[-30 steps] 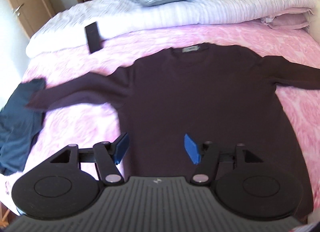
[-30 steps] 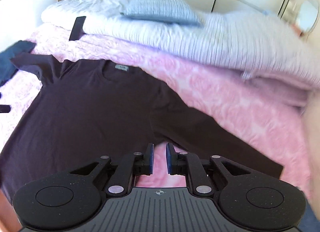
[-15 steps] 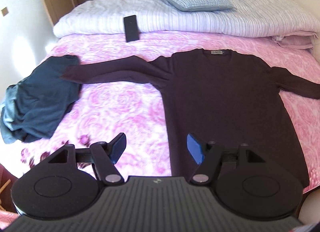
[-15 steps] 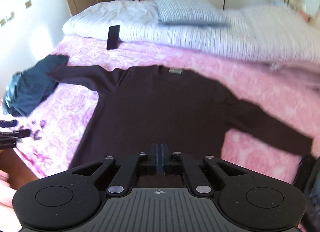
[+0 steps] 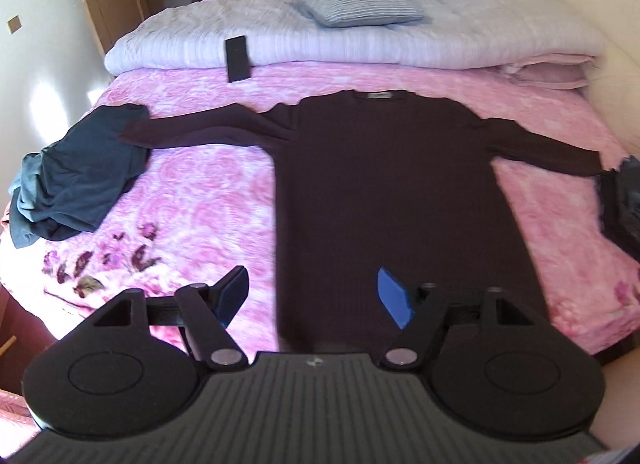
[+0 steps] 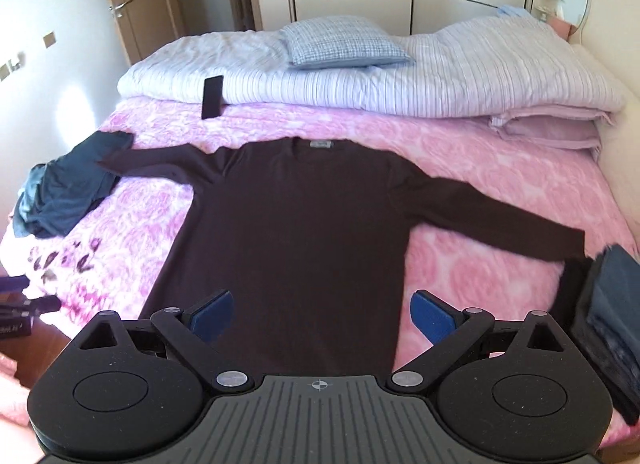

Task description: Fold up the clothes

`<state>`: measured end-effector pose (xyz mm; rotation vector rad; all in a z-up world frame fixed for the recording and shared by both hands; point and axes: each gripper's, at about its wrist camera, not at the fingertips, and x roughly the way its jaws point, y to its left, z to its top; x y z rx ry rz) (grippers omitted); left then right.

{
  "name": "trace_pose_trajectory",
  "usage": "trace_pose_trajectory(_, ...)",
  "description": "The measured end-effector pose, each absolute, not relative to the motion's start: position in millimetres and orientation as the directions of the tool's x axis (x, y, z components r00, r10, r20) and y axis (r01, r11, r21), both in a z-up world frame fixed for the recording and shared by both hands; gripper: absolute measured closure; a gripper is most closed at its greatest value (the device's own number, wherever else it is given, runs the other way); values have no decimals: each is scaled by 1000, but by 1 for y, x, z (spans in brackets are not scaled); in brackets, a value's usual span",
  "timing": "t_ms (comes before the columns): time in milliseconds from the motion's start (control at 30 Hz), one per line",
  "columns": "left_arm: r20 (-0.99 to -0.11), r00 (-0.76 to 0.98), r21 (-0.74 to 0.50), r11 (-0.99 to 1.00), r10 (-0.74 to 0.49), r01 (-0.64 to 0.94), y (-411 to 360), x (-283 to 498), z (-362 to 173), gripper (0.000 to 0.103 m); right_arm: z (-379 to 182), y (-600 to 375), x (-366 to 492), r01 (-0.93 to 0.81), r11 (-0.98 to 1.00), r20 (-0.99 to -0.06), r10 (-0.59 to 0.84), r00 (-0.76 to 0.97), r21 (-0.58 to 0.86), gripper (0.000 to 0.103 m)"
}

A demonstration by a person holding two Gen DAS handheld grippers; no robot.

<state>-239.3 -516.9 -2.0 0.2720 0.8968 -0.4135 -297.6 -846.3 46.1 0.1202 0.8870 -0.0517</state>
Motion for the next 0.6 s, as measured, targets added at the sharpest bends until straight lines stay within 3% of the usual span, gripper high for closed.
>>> trace_pose_trajectory(600, -804, 549, 101, 859, -226, 502, -546, -300, 20, 29, 62, -835, -362, 145, 984, -806, 0, 592, 106, 5)
